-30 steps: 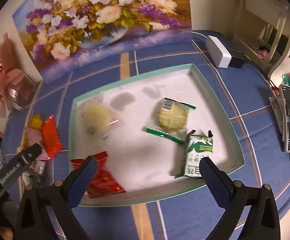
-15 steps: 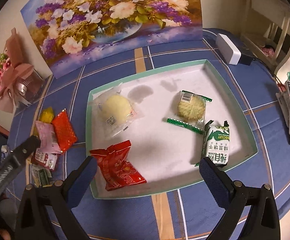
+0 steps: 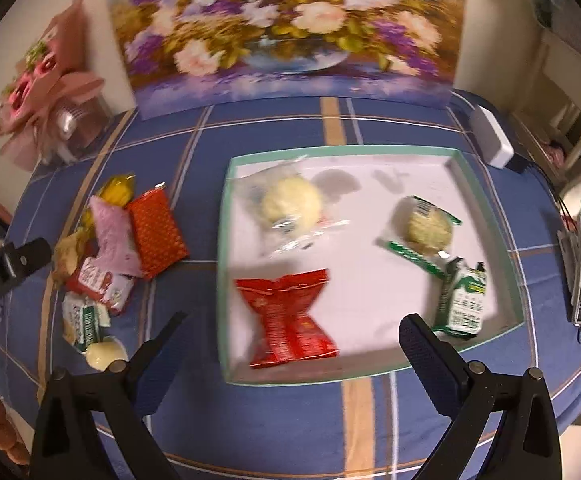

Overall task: Organize snacks
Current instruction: 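Move both tools back over the remaining snack pile, then grasp the clear yellow jelly cup with the right tool while the left tool grasps the green corn snack pack, then carry the jelly cup and corn pack into the white tray and open both tools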

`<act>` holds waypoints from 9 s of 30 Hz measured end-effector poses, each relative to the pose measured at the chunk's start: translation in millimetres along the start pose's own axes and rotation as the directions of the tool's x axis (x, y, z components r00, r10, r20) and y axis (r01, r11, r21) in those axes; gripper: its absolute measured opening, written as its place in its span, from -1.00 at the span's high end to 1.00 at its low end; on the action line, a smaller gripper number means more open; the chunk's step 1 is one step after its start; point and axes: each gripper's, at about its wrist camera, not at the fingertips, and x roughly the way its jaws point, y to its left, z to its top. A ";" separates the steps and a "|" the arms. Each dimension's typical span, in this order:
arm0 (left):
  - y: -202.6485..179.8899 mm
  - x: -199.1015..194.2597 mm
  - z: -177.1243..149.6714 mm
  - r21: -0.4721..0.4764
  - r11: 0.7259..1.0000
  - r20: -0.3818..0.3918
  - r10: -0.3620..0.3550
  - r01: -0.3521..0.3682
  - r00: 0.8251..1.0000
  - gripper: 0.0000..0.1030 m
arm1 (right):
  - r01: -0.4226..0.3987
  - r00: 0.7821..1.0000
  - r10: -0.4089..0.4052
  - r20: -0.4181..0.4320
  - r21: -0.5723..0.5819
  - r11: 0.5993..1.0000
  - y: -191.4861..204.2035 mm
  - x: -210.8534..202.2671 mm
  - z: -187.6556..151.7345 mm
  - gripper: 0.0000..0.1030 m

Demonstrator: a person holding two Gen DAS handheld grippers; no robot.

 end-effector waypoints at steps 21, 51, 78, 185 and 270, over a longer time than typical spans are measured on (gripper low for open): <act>96.8 53.2 -4.6 -0.190 0.978 -0.201 -0.120 0.082 0.972 -0.94 | -0.098 0.991 0.088 -0.098 -0.108 0.989 115.0 24.9 -14.5 -1.00; 118.8 105.4 -20.1 -0.279 0.960 -0.349 -0.135 0.035 0.927 -0.94 | -0.120 0.965 0.063 -0.254 -0.216 0.969 176.0 80.0 -40.0 -1.00; 113.5 107.0 -16.1 -0.283 0.958 -0.353 -0.153 0.050 0.923 -0.94 | -0.097 0.965 0.034 -0.260 -0.236 0.967 169.9 128.2 -51.0 -1.00; 95.0 33.4 17.4 -0.311 0.873 -0.098 -0.423 0.376 0.901 0.81 | -0.205 0.977 0.192 -0.096 -0.159 0.966 120.0 44.3 -16.9 0.13; -192.8 52.5 -50.7 0.104 0.867 -0.329 -0.433 0.488 0.839 0.81 | -0.045 0.995 0.066 -0.072 0.260 0.965 -130.9 58.6 -4.9 0.12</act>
